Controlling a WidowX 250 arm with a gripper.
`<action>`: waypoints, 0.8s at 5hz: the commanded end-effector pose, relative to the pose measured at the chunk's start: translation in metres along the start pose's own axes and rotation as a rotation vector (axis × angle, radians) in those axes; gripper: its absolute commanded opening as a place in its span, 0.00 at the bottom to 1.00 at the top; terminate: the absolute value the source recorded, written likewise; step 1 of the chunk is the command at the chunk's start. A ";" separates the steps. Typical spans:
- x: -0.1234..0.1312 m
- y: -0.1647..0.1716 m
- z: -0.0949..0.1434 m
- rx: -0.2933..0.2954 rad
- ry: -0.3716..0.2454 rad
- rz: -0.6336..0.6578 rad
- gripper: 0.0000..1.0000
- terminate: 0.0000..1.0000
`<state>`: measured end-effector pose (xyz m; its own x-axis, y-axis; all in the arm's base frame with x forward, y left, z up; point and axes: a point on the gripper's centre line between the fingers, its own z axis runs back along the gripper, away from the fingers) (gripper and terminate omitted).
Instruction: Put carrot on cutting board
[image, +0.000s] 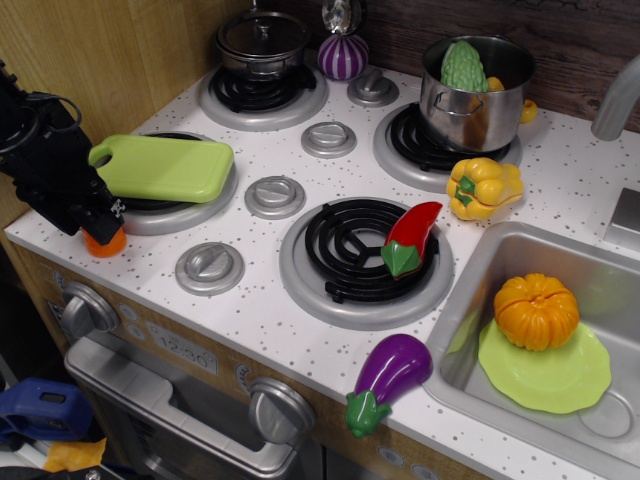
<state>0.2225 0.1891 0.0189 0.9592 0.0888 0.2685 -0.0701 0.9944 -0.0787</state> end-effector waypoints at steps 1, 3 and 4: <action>0.006 -0.002 0.022 0.060 -0.012 -0.009 0.00 0.00; 0.038 -0.004 0.073 0.131 0.008 -0.119 0.00 0.00; 0.065 0.002 0.074 0.103 -0.026 -0.210 0.00 0.00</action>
<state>0.2732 0.1999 0.0930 0.9504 -0.1364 0.2796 0.1275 0.9906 0.0497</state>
